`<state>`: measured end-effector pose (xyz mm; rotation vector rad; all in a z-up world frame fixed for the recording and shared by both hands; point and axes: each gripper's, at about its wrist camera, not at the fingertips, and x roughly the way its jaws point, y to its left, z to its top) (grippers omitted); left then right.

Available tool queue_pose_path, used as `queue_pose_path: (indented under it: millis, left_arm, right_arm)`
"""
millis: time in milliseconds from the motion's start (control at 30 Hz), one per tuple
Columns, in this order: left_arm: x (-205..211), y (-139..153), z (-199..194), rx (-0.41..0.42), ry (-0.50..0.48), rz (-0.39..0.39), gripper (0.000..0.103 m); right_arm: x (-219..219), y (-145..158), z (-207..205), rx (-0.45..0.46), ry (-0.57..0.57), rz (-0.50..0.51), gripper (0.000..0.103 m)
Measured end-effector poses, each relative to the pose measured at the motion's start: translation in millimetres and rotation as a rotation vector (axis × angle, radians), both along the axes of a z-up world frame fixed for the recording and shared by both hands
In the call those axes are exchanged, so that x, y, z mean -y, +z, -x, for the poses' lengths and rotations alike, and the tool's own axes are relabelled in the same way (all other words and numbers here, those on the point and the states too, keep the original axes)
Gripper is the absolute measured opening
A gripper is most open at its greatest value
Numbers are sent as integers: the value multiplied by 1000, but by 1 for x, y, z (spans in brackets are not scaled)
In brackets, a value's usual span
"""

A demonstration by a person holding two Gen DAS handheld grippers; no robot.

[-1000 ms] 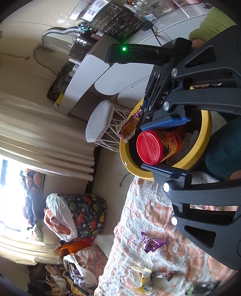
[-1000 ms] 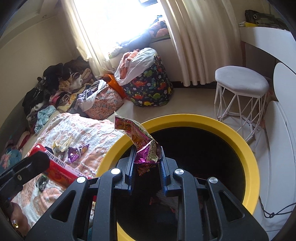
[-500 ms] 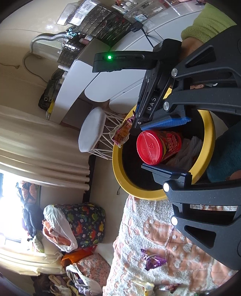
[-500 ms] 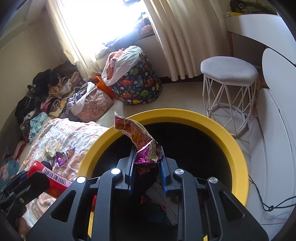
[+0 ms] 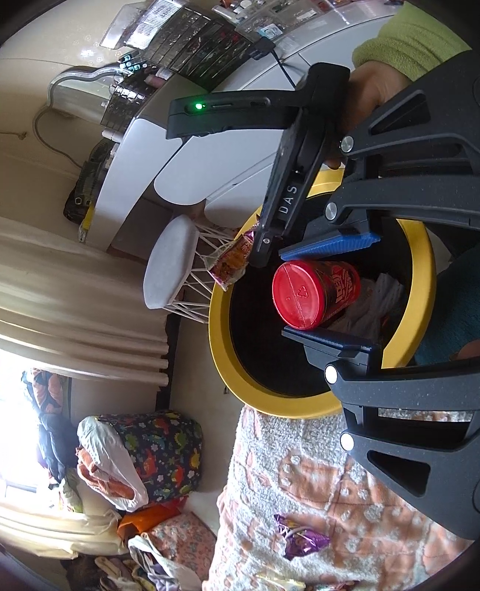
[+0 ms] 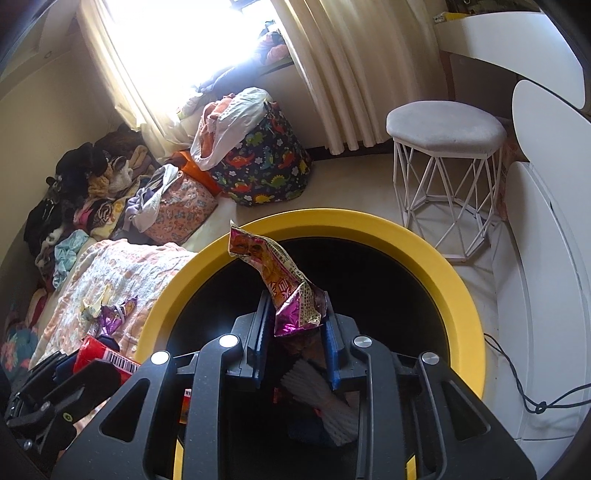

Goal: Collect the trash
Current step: 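Open both tools to drop the bottle and wrapper into the bin, then move both tools back over the bed toward the black packet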

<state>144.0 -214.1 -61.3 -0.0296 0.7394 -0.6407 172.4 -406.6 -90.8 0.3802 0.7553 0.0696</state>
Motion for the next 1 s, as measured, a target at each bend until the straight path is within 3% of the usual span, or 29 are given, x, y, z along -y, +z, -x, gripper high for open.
queue_pose_path:
  millis: [33, 100, 233, 267, 300, 567, 1000]
  left_arm:
    - [-1, -1, 0, -1, 4, -3, 30]
    - [-4, -3, -1, -8, 21, 0, 57]
    - [-15, -2, 0, -2, 57, 10, 79]
    - [-18, -1, 1, 9, 73, 2, 90]
    - [-21, 0, 2, 19, 87, 1, 92]
    - [-49, 3, 3, 46, 193, -38, 92]
    - [-97, 18, 6, 90, 329, -36, 92]
  right_arm:
    - [0, 0, 0, 1, 0, 3, 28]
    - [1, -1, 0, 0, 0, 5, 39]
    - [-1, 1, 0, 9, -1, 10, 54]
    - [-2, 2, 0, 10, -1, 12, 57]
    - [-2, 2, 1, 14, -2, 14, 60]
    - [-17, 15, 4, 69, 15, 35, 67]
    - [-49, 35, 13, 155, 84, 52, 68]
